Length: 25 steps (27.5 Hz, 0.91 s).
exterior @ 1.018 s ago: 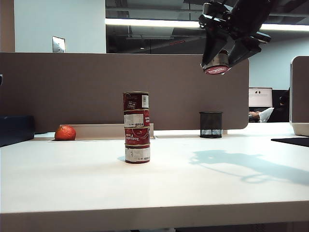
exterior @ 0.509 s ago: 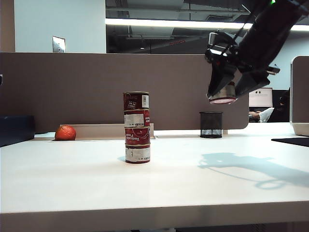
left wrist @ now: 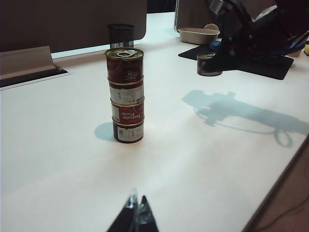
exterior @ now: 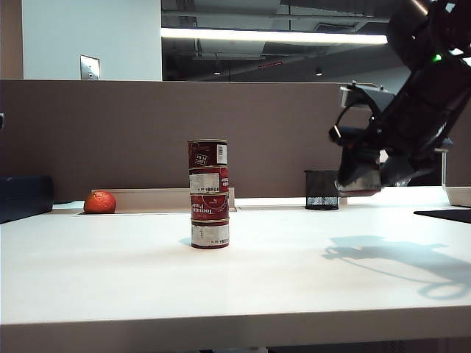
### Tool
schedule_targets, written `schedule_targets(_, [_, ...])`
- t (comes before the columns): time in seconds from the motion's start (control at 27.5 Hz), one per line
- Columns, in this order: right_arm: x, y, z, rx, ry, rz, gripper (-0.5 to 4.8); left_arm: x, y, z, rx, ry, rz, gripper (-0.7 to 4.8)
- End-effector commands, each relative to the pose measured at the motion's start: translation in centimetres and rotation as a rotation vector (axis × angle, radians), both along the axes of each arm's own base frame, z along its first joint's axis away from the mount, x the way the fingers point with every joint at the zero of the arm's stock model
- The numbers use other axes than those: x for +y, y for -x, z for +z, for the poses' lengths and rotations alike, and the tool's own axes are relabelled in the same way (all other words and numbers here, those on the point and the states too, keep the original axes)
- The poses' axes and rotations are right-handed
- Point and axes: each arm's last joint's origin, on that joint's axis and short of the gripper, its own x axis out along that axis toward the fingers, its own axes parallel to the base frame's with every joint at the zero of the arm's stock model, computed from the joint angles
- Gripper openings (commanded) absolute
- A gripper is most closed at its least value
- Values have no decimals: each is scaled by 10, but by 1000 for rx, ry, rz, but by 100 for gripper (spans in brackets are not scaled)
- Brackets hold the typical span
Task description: Take a can of tomato sauce from the stacked ones and place it on the table.
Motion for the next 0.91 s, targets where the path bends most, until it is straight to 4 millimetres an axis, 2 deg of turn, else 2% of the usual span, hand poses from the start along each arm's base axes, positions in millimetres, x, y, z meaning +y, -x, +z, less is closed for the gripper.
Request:
schedule_targets(0.04, [1,-3,-11,12,-1,0,134,0,0,1,-6,4,-1,-6])
schedule_targets(0.25, [4,-13,-32,35,-18,-13,134,0,0,1,-6,4,-1,-6])
schedule_targets(0.91, [6,-19,-57,92,10,-25,135,0,0,1,-6,4,-4,-6])
